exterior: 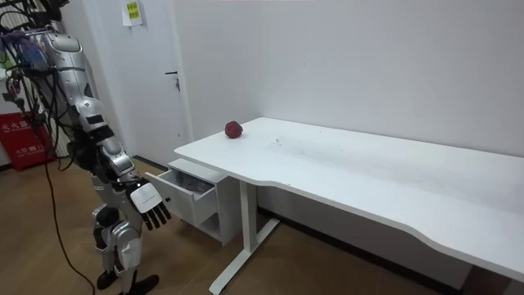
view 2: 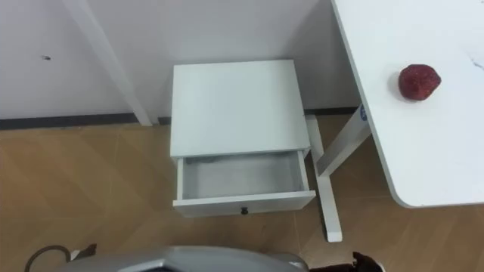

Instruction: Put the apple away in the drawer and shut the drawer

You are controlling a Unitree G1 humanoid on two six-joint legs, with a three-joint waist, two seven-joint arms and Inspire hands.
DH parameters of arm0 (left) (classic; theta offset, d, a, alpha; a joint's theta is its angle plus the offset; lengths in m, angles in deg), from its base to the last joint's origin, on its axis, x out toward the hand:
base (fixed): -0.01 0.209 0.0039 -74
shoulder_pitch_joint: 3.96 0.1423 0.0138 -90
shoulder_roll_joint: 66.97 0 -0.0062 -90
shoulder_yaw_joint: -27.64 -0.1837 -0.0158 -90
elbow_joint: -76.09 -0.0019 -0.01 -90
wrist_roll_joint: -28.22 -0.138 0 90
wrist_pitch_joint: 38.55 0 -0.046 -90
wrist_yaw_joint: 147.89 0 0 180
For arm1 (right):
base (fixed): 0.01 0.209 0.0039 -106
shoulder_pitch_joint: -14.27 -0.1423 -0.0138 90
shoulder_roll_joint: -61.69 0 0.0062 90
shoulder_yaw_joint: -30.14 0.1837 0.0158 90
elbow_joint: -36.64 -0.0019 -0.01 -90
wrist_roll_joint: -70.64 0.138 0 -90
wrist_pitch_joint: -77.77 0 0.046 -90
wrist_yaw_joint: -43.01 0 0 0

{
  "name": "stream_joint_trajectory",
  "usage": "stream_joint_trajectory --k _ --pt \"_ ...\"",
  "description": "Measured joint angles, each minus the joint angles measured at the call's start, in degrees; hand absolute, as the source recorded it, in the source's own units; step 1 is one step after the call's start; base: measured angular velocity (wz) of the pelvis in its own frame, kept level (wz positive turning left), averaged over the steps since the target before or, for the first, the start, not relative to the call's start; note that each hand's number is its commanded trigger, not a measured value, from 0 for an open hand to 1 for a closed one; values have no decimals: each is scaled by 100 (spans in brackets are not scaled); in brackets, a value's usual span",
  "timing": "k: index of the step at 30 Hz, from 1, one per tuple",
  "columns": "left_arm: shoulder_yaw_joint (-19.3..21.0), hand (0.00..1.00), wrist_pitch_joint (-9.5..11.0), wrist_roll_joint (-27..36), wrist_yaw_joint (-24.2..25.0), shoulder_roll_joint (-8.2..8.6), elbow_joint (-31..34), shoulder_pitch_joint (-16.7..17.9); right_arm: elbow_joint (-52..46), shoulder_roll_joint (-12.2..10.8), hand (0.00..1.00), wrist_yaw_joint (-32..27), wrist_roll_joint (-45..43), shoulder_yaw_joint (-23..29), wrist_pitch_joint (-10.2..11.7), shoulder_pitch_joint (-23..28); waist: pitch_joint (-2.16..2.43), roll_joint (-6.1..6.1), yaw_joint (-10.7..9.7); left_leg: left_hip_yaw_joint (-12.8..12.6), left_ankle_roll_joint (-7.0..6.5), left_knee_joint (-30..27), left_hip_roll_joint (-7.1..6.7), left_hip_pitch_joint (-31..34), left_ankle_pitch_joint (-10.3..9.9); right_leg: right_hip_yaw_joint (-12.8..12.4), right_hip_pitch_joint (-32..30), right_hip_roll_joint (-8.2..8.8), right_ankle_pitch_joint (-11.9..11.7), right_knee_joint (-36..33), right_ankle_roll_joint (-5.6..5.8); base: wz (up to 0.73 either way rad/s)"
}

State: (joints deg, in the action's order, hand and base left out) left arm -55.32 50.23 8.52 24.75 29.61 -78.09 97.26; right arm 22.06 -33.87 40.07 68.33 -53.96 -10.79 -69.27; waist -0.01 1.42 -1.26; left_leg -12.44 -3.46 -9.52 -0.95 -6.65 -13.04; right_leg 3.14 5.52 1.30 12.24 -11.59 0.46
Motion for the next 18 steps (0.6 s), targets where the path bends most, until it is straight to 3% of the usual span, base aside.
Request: stream_joint_trajectory --k 6,11,14,18 --pt "-1 0 7 8 0 1 1 6 7 0 0 8 147 0 30 34 -1 -12 -8 0 1 11 0 -1 0 16 -5 -2 -1 2 0 0" --pt "4 0 46 98 -21 20 0 -44 7 -29 0 -20 1085 106 39 33 -6 -49 -2 -16 2 16 13 -4 -1 -7 1 -18 -24 14 0 0" --pt "143 0 134 166 -103 40 5 -41 17 -72 0 -69 2024 452 55 85 -12 -34 -50 -18 5 12 14 -5 -3 -34 29 -21 -41 86 -3 0" --pt "619 0 168 224 -115 28 3 75 -86 -68 0 -323 3493 1424 51 146 -17 -29 -177 -64 7 23 21 -29 -4 -69 37 -32 -42 86 -1 -5"
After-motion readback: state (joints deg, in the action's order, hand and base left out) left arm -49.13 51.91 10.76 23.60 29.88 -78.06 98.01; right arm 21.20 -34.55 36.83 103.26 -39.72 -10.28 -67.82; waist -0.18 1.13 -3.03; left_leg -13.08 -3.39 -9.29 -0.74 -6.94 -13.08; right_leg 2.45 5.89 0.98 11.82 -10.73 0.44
